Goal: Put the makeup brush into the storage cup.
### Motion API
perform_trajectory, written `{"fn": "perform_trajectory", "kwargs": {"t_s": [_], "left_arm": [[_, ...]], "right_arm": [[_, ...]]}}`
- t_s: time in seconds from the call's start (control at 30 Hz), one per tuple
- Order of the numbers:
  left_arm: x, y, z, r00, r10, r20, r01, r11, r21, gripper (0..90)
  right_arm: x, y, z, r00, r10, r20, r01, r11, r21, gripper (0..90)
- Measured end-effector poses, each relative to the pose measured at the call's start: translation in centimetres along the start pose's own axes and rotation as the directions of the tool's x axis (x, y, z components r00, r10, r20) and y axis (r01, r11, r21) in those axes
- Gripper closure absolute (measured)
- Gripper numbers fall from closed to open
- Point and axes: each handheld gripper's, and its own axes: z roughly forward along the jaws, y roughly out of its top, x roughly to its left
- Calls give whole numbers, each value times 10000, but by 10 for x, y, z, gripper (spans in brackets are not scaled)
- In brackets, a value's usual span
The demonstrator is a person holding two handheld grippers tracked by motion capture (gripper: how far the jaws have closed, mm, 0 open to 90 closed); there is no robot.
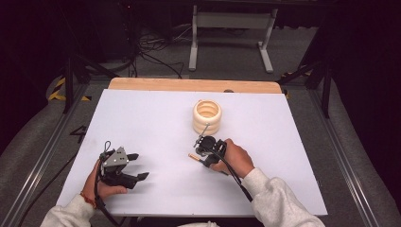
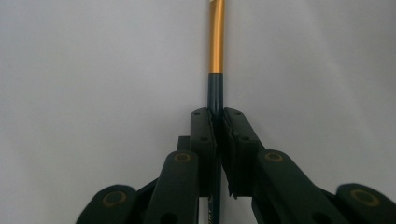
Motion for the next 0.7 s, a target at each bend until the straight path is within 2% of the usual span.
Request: {"fn": "perform_trajectory", "kwargs": {"t_s": [0.1,0.17,0.3,0.33,0.43,0.5,0.57,0.63,0.7], "left_arm": [[0,0,1,9999,-85,61,86,10000,-48,201],[0,1,1,9999,-67,105,68,10000,-69,201],[0,3,1,9996,-203,207,207,9996,-199,201],[0,3,1,9996,-203,207,207,9996,-199,201],[-1,5,3,9989,-275,384,287,9991,-304,201],[-1,6,3,9987,-248,437,262,9992,-313,201],[-2,9,5,9977,-330,586,355,9985,-419,205],[-3,13,8,9960,-359,813,402,9978,-523,210],[-3,19,11,9937,-402,1042,467,9971,-602,220]], "right_arm": [[-2,-9,0,9999,24,-139,-33,9979,-649,837],[-2,-11,-1,9999,33,-115,-42,9973,-732,837],[0,-22,-8,9998,-55,-205,20,9861,-1661,837],[0,-22,-8,9998,-55,-205,20,9861,-1661,837],[4,-30,-17,9999,-58,-162,19,9719,-2355,837],[4,-33,-19,9998,-63,-196,12,9686,-2485,837],[4,-38,-22,9997,-10,-224,-54,9582,-2862,837],[4,-44,-26,9997,-28,-246,-54,9449,-3274,837],[5,-51,-30,9998,-44,-198,-34,9269,-3753,837]]}}
